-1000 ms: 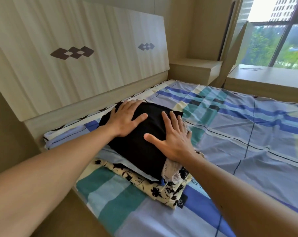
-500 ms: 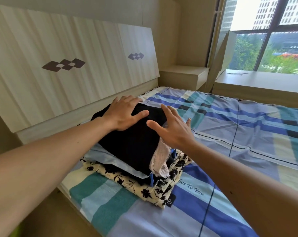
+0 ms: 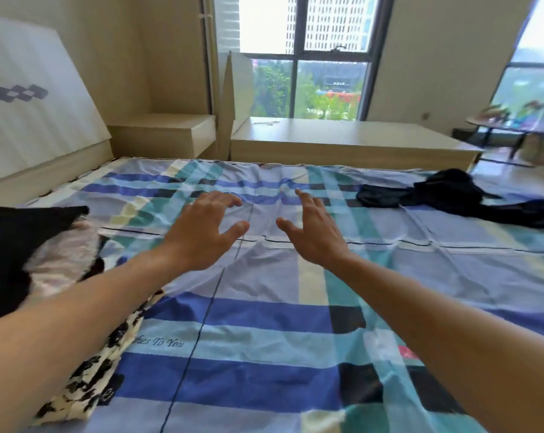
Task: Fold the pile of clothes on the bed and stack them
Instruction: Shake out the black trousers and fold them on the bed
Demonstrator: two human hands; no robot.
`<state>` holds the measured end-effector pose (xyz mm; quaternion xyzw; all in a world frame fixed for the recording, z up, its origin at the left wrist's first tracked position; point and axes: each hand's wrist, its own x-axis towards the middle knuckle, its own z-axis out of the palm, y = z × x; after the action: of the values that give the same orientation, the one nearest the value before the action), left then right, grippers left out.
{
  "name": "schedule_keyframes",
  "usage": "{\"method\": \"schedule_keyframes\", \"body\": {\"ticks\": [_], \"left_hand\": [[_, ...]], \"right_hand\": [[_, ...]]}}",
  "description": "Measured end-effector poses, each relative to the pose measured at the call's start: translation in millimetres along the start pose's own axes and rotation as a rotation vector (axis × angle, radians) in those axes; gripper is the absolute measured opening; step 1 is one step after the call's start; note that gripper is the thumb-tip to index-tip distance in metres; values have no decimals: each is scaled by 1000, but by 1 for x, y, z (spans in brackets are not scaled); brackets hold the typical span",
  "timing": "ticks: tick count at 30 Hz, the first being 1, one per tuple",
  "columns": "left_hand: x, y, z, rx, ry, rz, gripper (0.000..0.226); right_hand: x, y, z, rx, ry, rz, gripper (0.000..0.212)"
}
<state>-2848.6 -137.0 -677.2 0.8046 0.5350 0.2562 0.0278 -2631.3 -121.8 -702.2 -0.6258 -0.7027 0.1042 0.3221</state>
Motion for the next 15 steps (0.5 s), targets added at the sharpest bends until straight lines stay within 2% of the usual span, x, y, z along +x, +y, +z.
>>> {"method": "schedule_keyframes", "body": {"ticks": [5,8,15], "left_hand": [[32,97,70,-85,-72,138,49],[47,148,102,-98,-114,203,56],[82,200,179,-117,-207,264,45]], "right_hand": [[-23,112,-67,-104,35,215,79],[-34,166,-97,-145,41,314,74],[-31,257,-118,-226,-24,435,61]]}}
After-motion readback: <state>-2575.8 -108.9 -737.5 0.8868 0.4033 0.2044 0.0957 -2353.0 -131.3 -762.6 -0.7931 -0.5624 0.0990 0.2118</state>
